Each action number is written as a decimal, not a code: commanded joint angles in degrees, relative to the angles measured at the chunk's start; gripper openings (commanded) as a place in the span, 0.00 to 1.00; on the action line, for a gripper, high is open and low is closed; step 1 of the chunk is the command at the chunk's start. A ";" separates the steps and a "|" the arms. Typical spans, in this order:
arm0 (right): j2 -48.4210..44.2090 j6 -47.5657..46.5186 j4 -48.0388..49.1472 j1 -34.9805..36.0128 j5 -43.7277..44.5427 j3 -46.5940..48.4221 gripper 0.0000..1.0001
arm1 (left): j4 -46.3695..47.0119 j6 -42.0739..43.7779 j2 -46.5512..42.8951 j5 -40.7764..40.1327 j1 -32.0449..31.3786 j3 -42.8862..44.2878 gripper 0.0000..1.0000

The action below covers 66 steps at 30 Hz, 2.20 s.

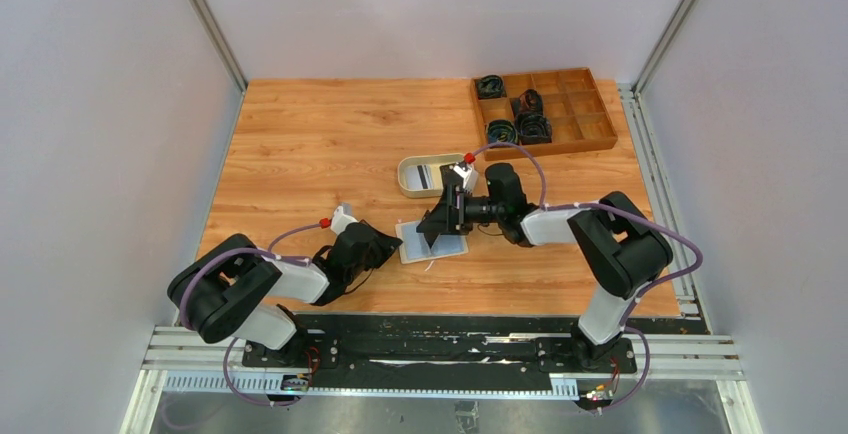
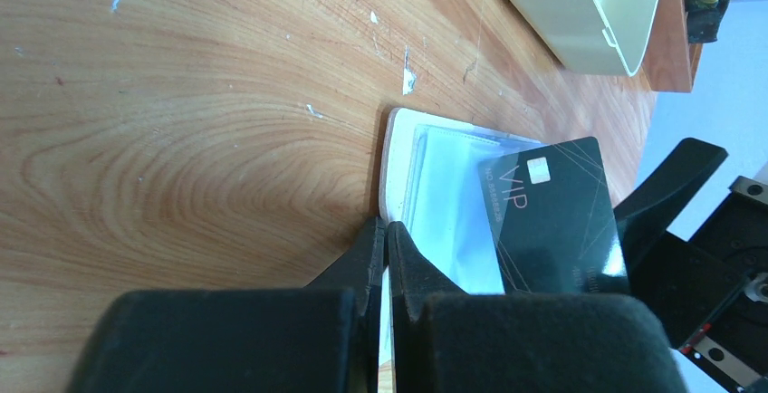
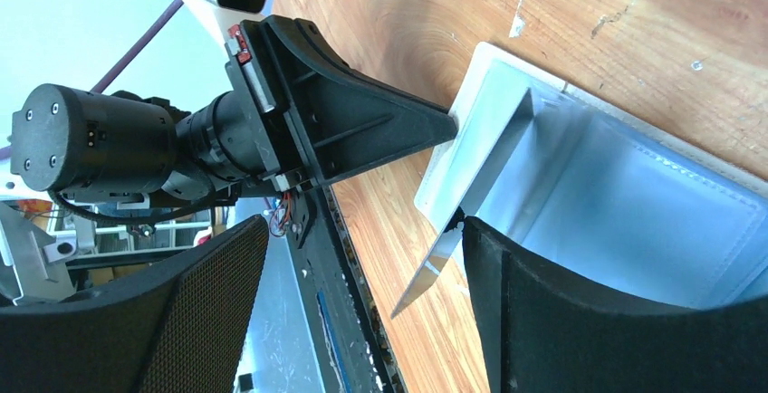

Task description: Take the credit cards out of the card holder

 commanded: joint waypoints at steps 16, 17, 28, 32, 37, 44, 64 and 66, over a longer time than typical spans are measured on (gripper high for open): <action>-1.09 -9.15 -13.02 -1.50 3.75 0.72 0.69 | -3.63 2.05 0.38 -0.22 0.08 0.32 0.00; -1.21 -9.96 -14.20 -1.47 4.26 0.88 0.66 | -3.65 2.05 0.41 -0.26 0.08 0.32 0.00; -4.04 -16.31 -23.85 -1.62 8.39 1.74 0.40 | -3.74 2.14 0.66 -0.17 0.08 0.48 0.00; -4.16 -16.98 -24.81 -1.74 8.72 1.73 0.21 | -3.74 2.14 0.51 -0.17 0.08 0.33 0.00; -4.82 -18.25 -27.81 -1.87 9.63 2.38 0.00 | -3.72 2.14 0.18 -0.26 0.08 0.21 0.00; -9.81 -21.19 -35.65 -3.06 12.53 4.65 0.00 | -3.81 2.21 -0.42 -0.61 0.08 0.00 0.00; -3.13 -24.98 -50.78 -8.60 20.54 31.21 0.00 | -8.58 6.07 -3.49 -0.60 0.23 2.10 0.00; -0.71 -25.01 -50.95 -9.19 20.74 33.19 0.00 | -9.28 6.84 -3.89 -0.61 0.49 2.46 0.00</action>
